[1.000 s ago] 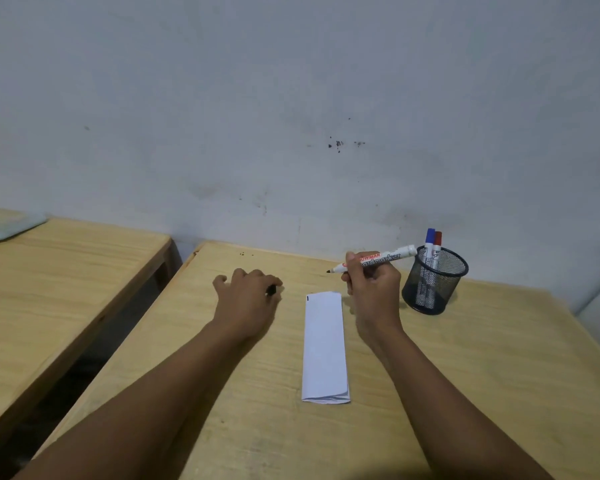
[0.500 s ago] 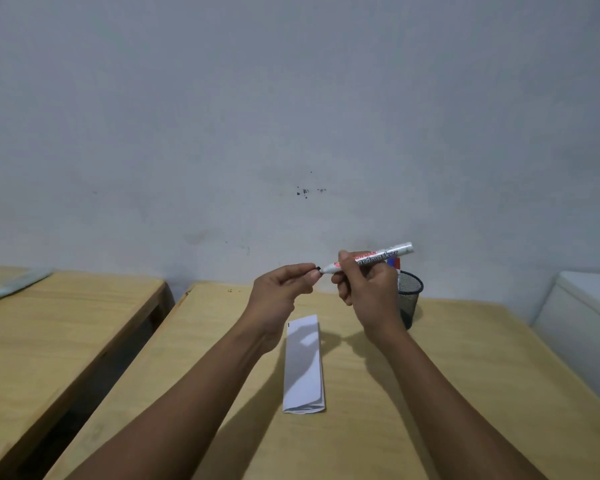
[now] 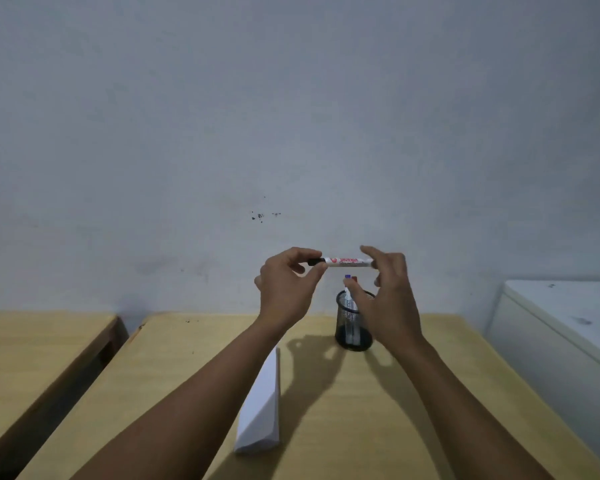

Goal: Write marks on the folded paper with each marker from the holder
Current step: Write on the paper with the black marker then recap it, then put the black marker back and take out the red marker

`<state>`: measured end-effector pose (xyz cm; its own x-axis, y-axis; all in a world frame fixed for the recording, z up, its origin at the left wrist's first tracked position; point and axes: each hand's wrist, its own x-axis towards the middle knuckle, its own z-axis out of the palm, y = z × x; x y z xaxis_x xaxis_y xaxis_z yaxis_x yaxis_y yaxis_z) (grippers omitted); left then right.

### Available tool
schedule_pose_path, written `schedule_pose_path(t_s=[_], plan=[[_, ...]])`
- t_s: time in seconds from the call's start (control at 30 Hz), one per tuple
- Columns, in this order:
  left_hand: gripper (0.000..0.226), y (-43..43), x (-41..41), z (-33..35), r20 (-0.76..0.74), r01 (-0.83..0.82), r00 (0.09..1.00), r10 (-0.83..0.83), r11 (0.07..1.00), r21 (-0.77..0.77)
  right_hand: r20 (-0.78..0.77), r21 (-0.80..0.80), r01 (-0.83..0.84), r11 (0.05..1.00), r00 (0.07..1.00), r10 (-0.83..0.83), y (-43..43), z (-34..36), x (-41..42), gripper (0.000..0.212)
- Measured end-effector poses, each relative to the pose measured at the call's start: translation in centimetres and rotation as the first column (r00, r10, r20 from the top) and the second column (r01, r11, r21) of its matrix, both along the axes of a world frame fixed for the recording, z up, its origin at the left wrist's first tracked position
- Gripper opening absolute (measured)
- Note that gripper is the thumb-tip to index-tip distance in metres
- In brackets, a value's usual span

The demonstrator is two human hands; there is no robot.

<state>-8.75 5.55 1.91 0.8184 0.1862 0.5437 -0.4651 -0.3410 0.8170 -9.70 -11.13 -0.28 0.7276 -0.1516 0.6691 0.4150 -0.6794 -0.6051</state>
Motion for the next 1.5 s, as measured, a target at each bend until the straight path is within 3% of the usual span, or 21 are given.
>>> schedule_pose_path(t_s=[0.07, 0.13, 0.2, 0.3, 0.43, 0.53, 0.67, 0.77, 0.97, 1.1, 1.17, 1.27, 1.37, 1.43, 1.5], plan=[[0.011, -1.7, 1.0, 0.5, 0.032, 0.002, 0.999, -0.007, 0.99, 0.138, 0.015, -0.148, -0.069, 0.987, 0.997, 0.071, -0.9, 0.2, 1.5, 0.04], [0.014, -3.4, 2.1, 1.0, 0.06, 0.043, 0.997, -0.055, 0.982, 0.184, 0.037, -0.136, -0.075, 0.988, 0.996, 0.081, -1.8, 0.7, 3.1, 0.02], [0.034, -4.4, 3.8, 1.1, 0.055, 0.065, 0.995, -0.078, 0.975, 0.212, 0.003, -0.073, -0.065, 0.995, 0.998, 0.065, -2.9, 0.9, 4.5, 0.013], [0.042, -5.0, 6.7, 0.1, -0.061, 0.053, 0.997, -0.039, 0.968, 0.245, -0.119, 0.013, -0.04, 0.999, 0.992, 0.041, -4.4, 0.2, 6.5, 0.02], [0.046, -5.9, 10.3, -2.2, -0.254, 0.03, 0.965, 0.068, 0.932, 0.361, -0.252, -0.072, -0.026, 0.997, 0.968, 0.007, -5.3, -2.0, 8.0, 0.053], [0.056, -6.6, 12.6, -3.5, -0.424, 0.145, 0.905, 0.035, 0.911, 0.385, -0.286, -0.135, -0.047, 0.99, 0.958, 0.007, -5.5, -3.7, 8.7, 0.073], [0.056, -7.1, 15.5, -4.9, -0.519, 0.277, 0.852, -0.068, 0.9, 0.337, -0.33, -0.224, -0.08, 0.971, 0.944, 0.001, -5.7, -4.9, 9.7, 0.056], [0.033, -7.4, 15.1, -4.8, -0.569, 0.376, 0.805, -0.165, 0.885, 0.276, -0.342, -0.238, -0.1, 0.966, 0.94, 0.013, -5.8, -5.4, 10.0, 0.049], [0.021, -7.5, 14.8, -5.1, -0.513, 0.357, 0.823, -0.243, 0.924, 0.137, -0.329, -0.181, -0.056, 0.982, 0.944, -0.006, -5.9, -5.7, 9.8, 0.047], [0.048, -7.0, 13.2, -2.7, -0.323, 0.241, 0.926, -0.195, 0.964, 0.109, -0.239, -0.136, 0.043, 0.99, 0.968, -0.075, -5.6, -4.3, 8.8, 0.047], [0.05, -6.3, 12.2, -0.6, -0.224, 0.194, 0.96, -0.169, 0.977, 0.093, -0.209, -0.131, 0.056, 0.99, 0.974, -0.083, -5.1, -3.0, 8.1, 0.047], [0.034, -4.8, 9.5, 3.3, -0.14, 0.197, 0.97, -0.198, 0.98, -0.017, -0.243, -0.056, -0.019, 0.998, 0.97, 0.005, -3.8, -0.6, 6.9, 0.05], [0.024, -2.7, 6.6, 6.4, -0.113, 0.234, 0.959, -0.261, 0.95, -0.208, -0.268, 0.131, -0.164, 0.978, 0.944, 0.194, -1.7, 1.9, 5.2, 0.039], [0.025, -0.6, 4.9, 7.5, -0.108, 0.213, 0.963, -0.248, 0.942, -0.261, -0.199, 0.34, -0.233, 0.911, 0.929, 0.311, -0.1, 3.4, 3.9, 0.028], [0.024, 1.8, 3.3, 7.9, -0.139, 0.178, 0.964, -0.226, 0.939, -0.294, -0.108, 0.574, -0.296, 0.764, 0.897, 0.428, 1.2, 4.6, 2.5, 0.018]])
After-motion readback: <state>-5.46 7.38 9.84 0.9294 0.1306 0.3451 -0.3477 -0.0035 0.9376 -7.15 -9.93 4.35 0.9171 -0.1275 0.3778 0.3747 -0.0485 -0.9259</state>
